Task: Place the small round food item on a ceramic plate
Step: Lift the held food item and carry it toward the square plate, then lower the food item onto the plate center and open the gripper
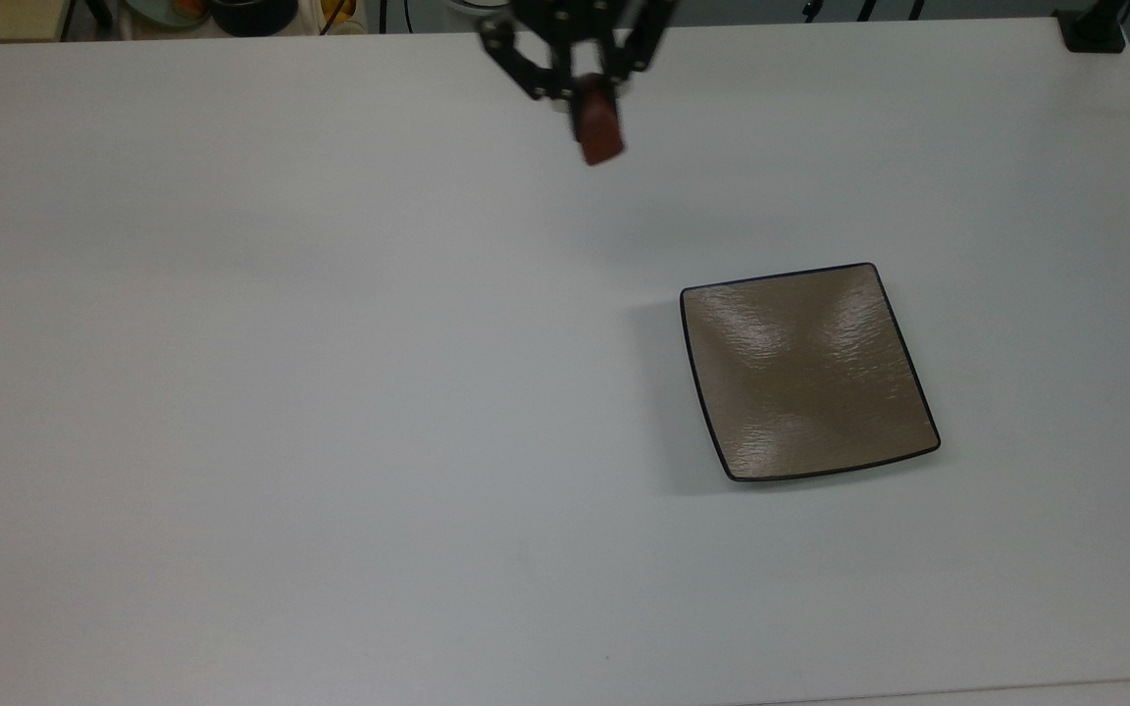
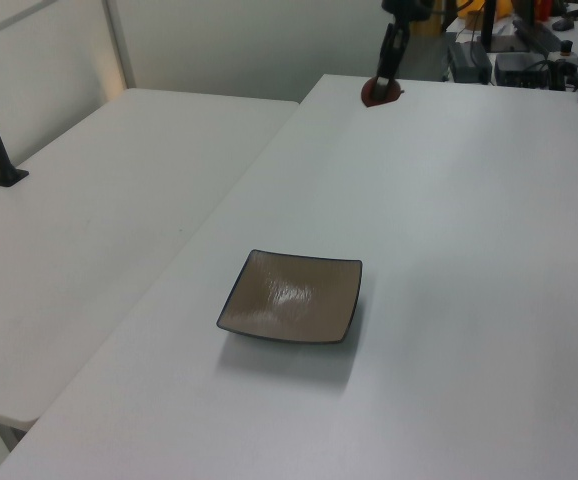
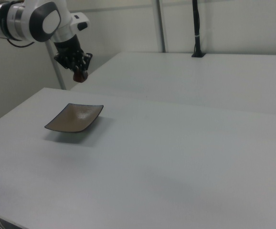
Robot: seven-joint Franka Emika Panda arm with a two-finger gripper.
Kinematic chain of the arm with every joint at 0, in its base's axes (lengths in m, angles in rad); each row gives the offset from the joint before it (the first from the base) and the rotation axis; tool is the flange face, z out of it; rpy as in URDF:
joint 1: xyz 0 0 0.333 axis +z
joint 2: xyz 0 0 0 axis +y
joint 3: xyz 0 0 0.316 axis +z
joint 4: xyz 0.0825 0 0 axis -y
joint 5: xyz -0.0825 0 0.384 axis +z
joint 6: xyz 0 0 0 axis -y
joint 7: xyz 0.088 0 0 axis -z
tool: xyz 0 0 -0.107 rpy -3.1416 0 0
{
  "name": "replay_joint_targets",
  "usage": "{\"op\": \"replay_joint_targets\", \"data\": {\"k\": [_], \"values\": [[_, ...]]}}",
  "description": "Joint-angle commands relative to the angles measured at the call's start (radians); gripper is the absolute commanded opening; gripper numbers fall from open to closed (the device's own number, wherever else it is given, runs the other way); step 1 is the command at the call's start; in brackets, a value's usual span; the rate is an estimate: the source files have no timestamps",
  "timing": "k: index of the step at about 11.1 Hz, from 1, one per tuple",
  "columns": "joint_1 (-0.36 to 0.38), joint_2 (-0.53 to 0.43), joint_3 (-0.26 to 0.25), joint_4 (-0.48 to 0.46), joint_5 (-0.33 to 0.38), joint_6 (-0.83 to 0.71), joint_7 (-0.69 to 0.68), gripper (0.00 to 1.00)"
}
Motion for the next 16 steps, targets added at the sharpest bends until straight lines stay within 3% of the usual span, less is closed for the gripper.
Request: {"op": "replay_joint_targets", "data": {"k": [1,3,6,8,16], "values": [[0.096,0.049,0.006,-0.022,-0.004,0.155,0.114,0.25],[0.107,0.100,0.042,-0.019,-0.028,0.241,0.155,0.25],[0.181,0.234,0.057,-0.017,-0.201,0.423,0.336,0.25],[0.205,0.319,0.059,-0.017,-0.279,0.542,0.416,0.25],[0.239,0.472,0.057,-0.062,-0.361,0.694,0.482,0.25]]}}
